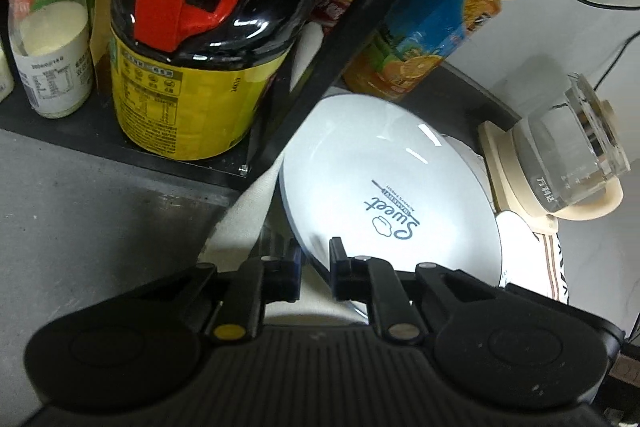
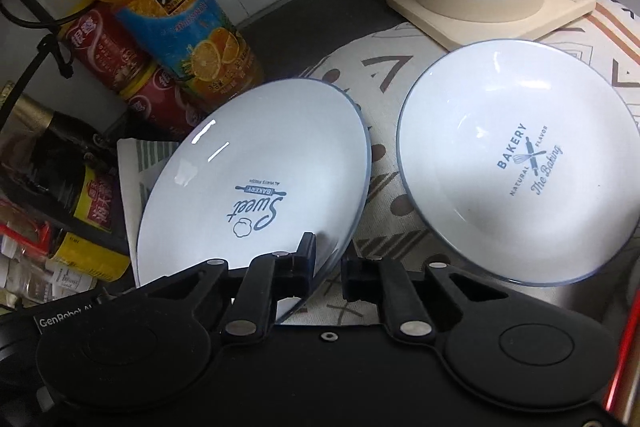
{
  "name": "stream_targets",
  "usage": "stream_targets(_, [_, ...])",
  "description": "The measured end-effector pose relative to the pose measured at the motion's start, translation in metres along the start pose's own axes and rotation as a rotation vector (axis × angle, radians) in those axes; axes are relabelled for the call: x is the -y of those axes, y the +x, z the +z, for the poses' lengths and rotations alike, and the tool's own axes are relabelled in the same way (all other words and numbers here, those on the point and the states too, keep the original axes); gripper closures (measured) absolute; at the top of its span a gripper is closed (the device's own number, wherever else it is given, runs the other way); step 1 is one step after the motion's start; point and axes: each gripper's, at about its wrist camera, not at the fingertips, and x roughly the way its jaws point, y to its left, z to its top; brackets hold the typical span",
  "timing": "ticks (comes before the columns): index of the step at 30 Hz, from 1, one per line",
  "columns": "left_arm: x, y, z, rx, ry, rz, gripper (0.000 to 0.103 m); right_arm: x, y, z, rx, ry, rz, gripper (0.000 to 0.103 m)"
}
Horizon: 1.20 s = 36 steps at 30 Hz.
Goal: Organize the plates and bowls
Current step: 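Close both tools on the rim of the 'Sweet' plate, then lift the 'Sweet' plate and carry it over the flower-print plate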
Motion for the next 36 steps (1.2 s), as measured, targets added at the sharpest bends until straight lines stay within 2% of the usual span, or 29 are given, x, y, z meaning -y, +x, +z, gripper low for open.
stream_targets(4, [0.005,-0.012,-0.008,0.019,-0.005,0.012,0.091,-0.006,-0.014,-0.002,0.020,-0.039,-0.006,0.090])
stream_targets(16, [0.015,-0.065,-0.052,0.062,-0.005,0.041,0.090,-0.003,-0.067,-0.027,0.066,-0.115,0.058,0.089])
stream_targets(36, [0.009,-0.127,-0.126,0.091,-0.045,0.067,0.089,0.006,-0.129,-0.082,0.065,-0.211,0.113,0.088])
